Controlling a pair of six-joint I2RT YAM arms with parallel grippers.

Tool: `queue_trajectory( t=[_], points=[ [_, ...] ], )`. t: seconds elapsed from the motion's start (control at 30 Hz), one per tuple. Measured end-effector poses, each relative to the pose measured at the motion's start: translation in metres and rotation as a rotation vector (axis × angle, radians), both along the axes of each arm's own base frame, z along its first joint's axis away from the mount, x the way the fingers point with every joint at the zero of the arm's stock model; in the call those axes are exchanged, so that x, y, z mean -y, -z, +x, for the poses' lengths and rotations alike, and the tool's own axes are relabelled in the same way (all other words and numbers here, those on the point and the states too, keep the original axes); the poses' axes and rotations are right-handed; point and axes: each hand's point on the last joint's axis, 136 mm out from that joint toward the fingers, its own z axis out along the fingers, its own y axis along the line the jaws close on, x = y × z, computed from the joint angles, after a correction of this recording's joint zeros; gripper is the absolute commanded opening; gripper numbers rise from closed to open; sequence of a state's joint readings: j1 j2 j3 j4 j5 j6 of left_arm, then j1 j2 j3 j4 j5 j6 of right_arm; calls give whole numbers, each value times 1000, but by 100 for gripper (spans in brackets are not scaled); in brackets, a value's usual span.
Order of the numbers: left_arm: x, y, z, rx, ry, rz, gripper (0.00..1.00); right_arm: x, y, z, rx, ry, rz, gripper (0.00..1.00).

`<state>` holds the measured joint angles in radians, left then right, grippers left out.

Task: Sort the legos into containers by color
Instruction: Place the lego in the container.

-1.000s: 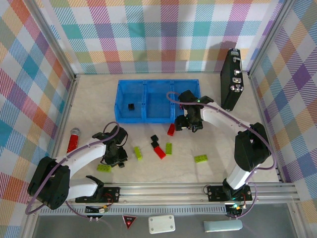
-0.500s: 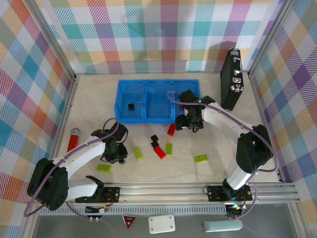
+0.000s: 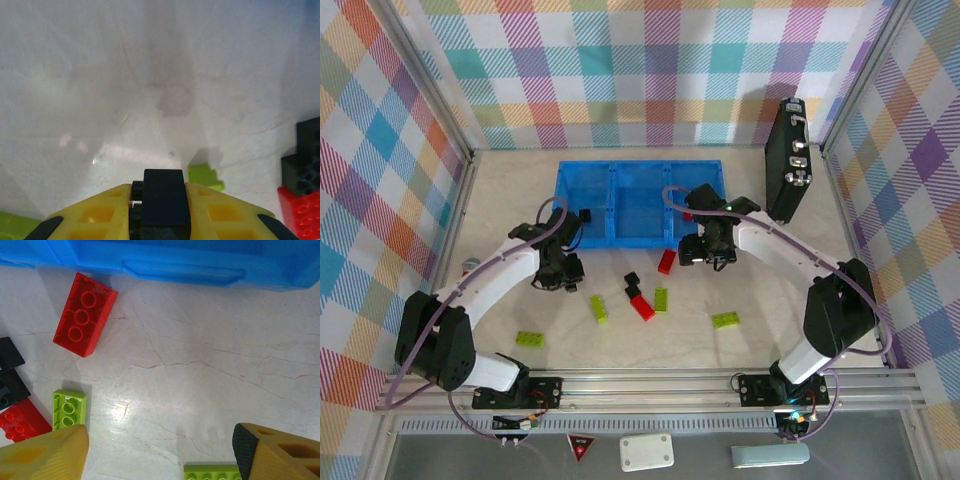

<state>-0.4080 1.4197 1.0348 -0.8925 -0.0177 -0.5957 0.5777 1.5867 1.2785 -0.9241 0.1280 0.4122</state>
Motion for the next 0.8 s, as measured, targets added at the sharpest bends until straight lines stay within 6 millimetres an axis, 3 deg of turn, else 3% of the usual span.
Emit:
queue_trajectory(
  t=[0.5, 0.8],
  points=[
    [1, -39, 112, 92, 79, 8, 27, 19, -12, -16, 27, 61, -15, 77],
    [17, -32, 172, 95, 150, -24, 27, 27, -16, -21, 41, 89, -23, 77]
  ],
)
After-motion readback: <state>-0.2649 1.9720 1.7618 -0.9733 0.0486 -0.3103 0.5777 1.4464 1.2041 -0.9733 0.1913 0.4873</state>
